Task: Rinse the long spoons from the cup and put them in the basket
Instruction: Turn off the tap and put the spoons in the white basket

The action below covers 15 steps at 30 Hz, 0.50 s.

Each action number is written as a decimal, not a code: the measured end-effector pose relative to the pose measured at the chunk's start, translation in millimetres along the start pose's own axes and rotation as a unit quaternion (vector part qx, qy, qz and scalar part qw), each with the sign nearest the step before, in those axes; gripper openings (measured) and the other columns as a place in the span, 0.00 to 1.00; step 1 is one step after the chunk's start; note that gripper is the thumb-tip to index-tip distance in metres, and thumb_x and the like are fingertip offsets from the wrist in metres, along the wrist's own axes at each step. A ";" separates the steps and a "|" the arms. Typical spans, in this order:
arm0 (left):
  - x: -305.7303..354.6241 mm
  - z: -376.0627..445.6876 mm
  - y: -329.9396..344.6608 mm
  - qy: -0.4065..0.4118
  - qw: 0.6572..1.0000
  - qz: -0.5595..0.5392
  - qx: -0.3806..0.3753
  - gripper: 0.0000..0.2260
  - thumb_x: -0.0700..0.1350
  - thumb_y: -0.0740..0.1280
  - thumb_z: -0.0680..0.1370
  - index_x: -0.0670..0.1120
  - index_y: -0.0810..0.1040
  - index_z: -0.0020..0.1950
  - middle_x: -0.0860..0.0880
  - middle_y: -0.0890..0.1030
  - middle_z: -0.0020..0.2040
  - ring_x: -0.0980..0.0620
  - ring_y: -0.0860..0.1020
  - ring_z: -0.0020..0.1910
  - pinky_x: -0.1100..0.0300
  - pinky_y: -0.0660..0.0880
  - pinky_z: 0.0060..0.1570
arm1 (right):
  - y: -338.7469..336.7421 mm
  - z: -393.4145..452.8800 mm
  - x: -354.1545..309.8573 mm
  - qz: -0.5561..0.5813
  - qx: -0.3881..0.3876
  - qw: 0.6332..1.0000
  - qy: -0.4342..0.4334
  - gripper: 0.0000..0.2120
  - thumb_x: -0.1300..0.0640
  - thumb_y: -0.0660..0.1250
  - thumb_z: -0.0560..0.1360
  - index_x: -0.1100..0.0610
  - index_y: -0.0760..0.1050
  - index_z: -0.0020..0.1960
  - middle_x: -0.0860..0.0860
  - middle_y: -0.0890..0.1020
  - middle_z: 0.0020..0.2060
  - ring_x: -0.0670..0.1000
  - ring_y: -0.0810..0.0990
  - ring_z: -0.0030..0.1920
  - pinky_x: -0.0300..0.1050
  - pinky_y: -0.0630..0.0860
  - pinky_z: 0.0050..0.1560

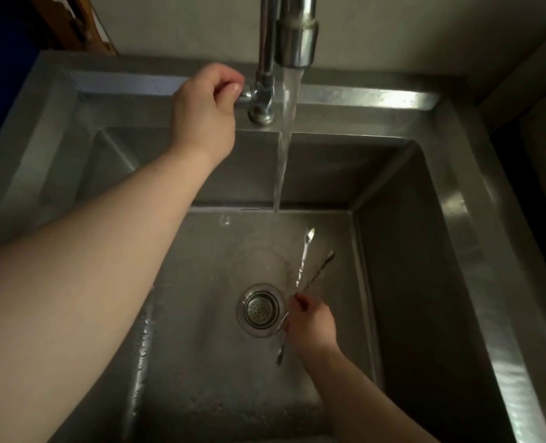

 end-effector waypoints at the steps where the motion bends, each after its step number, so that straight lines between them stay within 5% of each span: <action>1: -2.1 1.6 0.2 0.002 1.000 -0.001 0.000 0.07 0.45 0.64 0.79 0.50 0.82 0.52 0.58 0.79 0.43 0.62 0.75 0.39 0.79 0.66 0.38 | 5.0 7.8 13.4 -0.017 0.008 1.000 0.018 0.11 0.58 0.60 0.77 0.60 0.77 0.39 0.53 0.81 0.31 0.58 0.80 0.36 0.46 0.72 0.33; 4: -7.8 5.8 1.1 0.009 1.000 -0.004 0.001 0.07 0.46 0.65 0.79 0.51 0.82 0.52 0.61 0.79 0.41 0.70 0.75 0.38 0.79 0.67 0.39 | 17.5 29.6 40.5 -0.054 0.023 0.997 0.048 0.11 0.60 0.60 0.77 0.62 0.78 0.41 0.54 0.78 0.31 0.58 0.78 0.38 0.43 0.67 0.33; 6: -10.7 7.4 1.7 0.018 1.000 -0.008 0.006 0.06 0.46 0.65 0.79 0.50 0.82 0.51 0.62 0.78 0.39 0.72 0.74 0.37 0.78 0.67 0.39 | 25.5 43.6 52.1 -0.062 0.028 0.996 0.065 0.11 0.60 0.60 0.77 0.62 0.78 0.42 0.57 0.81 0.34 0.58 0.80 0.39 0.44 0.73 0.37; 9: -12.5 10.5 3.4 0.025 1.000 -0.012 0.011 0.06 0.46 0.65 0.79 0.50 0.82 0.50 0.62 0.77 0.38 0.69 0.74 0.36 0.74 0.70 0.41 | 34.4 59.4 63.3 -0.075 0.027 0.994 0.075 0.11 0.60 0.60 0.78 0.63 0.78 0.46 0.63 0.84 0.42 0.62 0.83 0.44 0.50 0.80 0.46; 15: -9.5 24.5 4.5 0.044 0.998 -0.038 0.008 0.10 0.45 0.63 0.81 0.42 0.82 0.52 0.52 0.81 0.43 0.59 0.76 0.40 0.63 0.74 0.43 | 37.0 80.6 66.9 -0.117 0.040 0.989 0.077 0.10 0.60 0.61 0.78 0.62 0.80 0.50 0.62 0.84 0.50 0.61 0.82 0.51 0.42 0.71 0.46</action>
Point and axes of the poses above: each hand's wrist, its own z-axis towards the middle knuckle, its own y-axis out of the palm, x = y × z, the point moved 4 cm from there along z, towards the middle knuckle
